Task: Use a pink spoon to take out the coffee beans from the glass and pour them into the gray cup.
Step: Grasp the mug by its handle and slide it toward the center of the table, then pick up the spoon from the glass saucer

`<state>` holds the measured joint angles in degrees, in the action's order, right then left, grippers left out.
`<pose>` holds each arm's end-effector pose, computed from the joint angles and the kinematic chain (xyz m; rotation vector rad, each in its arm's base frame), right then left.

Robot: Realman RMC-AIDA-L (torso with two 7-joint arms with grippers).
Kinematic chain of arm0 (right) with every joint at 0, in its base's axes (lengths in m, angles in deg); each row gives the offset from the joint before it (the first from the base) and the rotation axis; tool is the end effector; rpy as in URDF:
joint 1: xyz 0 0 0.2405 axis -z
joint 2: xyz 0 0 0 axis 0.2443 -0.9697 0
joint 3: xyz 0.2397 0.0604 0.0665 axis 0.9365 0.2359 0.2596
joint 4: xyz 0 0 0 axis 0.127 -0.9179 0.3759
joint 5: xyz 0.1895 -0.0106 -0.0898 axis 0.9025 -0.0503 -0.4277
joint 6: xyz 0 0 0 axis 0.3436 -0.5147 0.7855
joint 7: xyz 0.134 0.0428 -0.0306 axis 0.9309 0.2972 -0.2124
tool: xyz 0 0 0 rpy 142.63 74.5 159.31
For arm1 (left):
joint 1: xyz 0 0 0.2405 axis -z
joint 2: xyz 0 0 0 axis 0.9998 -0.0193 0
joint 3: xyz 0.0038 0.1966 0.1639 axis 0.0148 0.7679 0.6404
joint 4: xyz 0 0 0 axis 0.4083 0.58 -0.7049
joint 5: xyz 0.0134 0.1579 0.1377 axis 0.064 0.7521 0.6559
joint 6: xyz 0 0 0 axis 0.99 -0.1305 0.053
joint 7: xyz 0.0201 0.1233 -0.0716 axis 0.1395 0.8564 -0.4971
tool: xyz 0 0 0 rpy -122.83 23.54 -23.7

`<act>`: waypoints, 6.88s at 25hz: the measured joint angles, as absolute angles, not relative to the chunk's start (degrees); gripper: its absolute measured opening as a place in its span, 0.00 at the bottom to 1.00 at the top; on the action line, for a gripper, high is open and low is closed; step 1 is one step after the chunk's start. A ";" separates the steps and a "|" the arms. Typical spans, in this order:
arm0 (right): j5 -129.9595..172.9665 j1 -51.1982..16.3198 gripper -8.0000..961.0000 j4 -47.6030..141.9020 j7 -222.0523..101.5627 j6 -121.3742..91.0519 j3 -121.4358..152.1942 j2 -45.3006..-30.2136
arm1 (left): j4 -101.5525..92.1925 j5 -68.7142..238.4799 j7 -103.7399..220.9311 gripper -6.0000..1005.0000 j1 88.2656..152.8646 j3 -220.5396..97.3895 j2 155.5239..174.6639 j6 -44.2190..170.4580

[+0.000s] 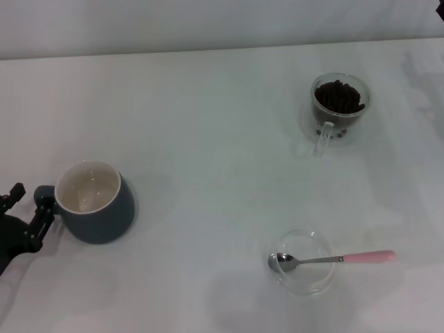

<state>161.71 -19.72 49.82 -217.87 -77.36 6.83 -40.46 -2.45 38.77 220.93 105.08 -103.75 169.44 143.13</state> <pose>0.3658 0.3871 0.0702 -1.3452 0.7489 0.6680 -0.3679 0.2439 -0.0481 -1.9542 -0.6006 -0.5863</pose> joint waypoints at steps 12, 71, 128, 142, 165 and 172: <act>161.71 -19.68 0.87 49.81 -217.83 -77.33 6.83 -40.44 | -0.51 38.69 220.92 0.19 105.32 -103.78 169.44 142.99; 161.63 -21.90 0.87 48.94 -216.34 -75.87 6.49 -40.46 | 10.28 49.57 220.91 0.23 113.80 -103.91 169.73 129.08; 160.13 10.28 0.86 41.66 -171.65 -109.91 -19.52 -39.55 | 0.04 33.70 220.96 0.88 112.14 -134.93 168.15 139.56; 160.11 12.85 0.86 43.54 -175.65 -112.41 -32.03 -39.56 | 0.97 37.02 220.94 0.88 112.78 -135.28 169.04 139.44; 152.15 10.13 0.86 28.26 -185.22 -119.17 -28.35 -40.92 | 2.39 38.26 220.91 0.88 117.97 -135.05 168.83 134.30; 144.05 9.69 0.86 26.22 -187.30 -116.73 -20.52 -40.84 | 2.36 38.27 220.89 0.88 118.36 -135.08 168.78 133.58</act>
